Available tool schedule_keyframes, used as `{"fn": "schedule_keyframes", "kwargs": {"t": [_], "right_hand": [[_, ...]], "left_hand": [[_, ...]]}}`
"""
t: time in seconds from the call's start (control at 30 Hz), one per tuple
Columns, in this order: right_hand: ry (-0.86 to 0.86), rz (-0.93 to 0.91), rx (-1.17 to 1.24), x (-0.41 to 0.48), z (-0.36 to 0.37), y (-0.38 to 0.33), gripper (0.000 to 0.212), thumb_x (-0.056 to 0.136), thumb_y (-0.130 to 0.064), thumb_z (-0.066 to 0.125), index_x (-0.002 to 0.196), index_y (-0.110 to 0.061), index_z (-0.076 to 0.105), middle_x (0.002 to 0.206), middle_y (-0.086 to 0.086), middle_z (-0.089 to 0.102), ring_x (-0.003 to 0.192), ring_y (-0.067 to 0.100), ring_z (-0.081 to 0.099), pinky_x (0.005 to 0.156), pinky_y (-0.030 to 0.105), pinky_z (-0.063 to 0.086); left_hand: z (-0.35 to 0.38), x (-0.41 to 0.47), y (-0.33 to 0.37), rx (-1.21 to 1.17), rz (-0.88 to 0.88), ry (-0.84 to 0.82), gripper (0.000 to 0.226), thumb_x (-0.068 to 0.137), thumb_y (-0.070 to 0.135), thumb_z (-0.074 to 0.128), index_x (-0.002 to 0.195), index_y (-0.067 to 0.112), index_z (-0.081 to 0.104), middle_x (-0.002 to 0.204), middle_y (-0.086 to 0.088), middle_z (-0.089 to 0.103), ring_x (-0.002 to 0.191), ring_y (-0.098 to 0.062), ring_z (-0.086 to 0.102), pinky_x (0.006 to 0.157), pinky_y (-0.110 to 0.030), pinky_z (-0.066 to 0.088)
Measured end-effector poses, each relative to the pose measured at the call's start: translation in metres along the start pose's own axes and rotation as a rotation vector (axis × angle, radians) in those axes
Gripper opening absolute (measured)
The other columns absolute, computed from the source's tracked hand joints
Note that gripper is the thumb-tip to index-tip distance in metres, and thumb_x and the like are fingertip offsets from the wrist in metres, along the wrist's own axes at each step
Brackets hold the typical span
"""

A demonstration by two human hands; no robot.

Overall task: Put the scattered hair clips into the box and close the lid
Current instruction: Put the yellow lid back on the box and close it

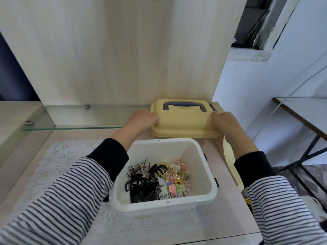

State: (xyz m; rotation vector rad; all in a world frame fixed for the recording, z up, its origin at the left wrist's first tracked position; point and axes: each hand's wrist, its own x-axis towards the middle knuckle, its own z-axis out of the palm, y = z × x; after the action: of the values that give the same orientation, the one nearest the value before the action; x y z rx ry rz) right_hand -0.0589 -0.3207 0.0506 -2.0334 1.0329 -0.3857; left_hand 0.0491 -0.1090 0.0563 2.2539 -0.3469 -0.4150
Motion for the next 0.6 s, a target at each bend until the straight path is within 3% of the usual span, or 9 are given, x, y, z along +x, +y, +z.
{"fn": "schedule_keyframes", "kwargs": {"t": [0.07,0.17,0.33,0.47,0.6], "right_hand": [[-0.007,-0.012,0.030,-0.005,-0.003,-0.002,0.025,0.096,-0.030,0.039,0.099,-0.008,0.048,0.089,0.004,0.047,0.088,0.025,0.046,0.075,0.032,0.036],[0.000,-0.039,0.069,-0.010,-0.007,-0.005,0.024,0.095,-0.032,0.039,0.103,-0.010,0.044,0.088,0.002,0.045,0.088,0.024,0.045,0.073,0.033,0.035],[0.010,-0.074,0.196,-0.025,-0.013,-0.009,0.036,0.092,-0.043,0.046,0.107,-0.010,0.042,0.085,-0.004,0.043,0.080,0.016,0.046,0.059,0.027,0.033],[0.011,-0.075,0.300,-0.042,-0.014,-0.011,0.048,0.082,-0.051,0.059,0.103,-0.010,0.044,0.089,-0.003,0.047,0.077,0.011,0.049,0.057,0.027,0.036],[0.009,-0.092,0.333,-0.061,-0.013,-0.013,0.046,0.077,-0.052,0.064,0.092,-0.014,0.042,0.086,-0.003,0.047,0.080,0.016,0.050,0.059,0.028,0.036]], "left_hand": [[-0.004,-0.006,0.002,-0.041,0.008,-0.011,0.034,0.089,0.025,0.040,0.105,0.002,0.058,0.117,-0.024,0.058,0.089,-0.029,0.054,0.079,-0.033,0.044],[-0.011,-0.013,-0.001,-0.113,0.003,0.005,0.057,0.071,0.041,0.037,0.109,0.005,0.059,0.112,-0.014,0.062,0.100,-0.028,0.057,0.087,-0.037,0.047],[-0.019,-0.026,-0.007,-0.230,0.044,0.089,0.018,0.091,0.032,0.045,0.085,0.016,0.051,0.084,-0.003,0.052,0.080,-0.021,0.050,0.070,-0.031,0.040],[-0.027,-0.042,-0.018,-0.336,0.084,0.135,0.018,0.093,0.032,0.049,0.081,0.018,0.049,0.083,0.000,0.054,0.075,-0.017,0.052,0.059,-0.027,0.040],[-0.041,-0.058,-0.035,-0.387,0.075,0.123,0.013,0.092,0.031,0.055,0.086,0.019,0.054,0.087,-0.002,0.058,0.069,-0.013,0.057,0.061,-0.027,0.047]]}}
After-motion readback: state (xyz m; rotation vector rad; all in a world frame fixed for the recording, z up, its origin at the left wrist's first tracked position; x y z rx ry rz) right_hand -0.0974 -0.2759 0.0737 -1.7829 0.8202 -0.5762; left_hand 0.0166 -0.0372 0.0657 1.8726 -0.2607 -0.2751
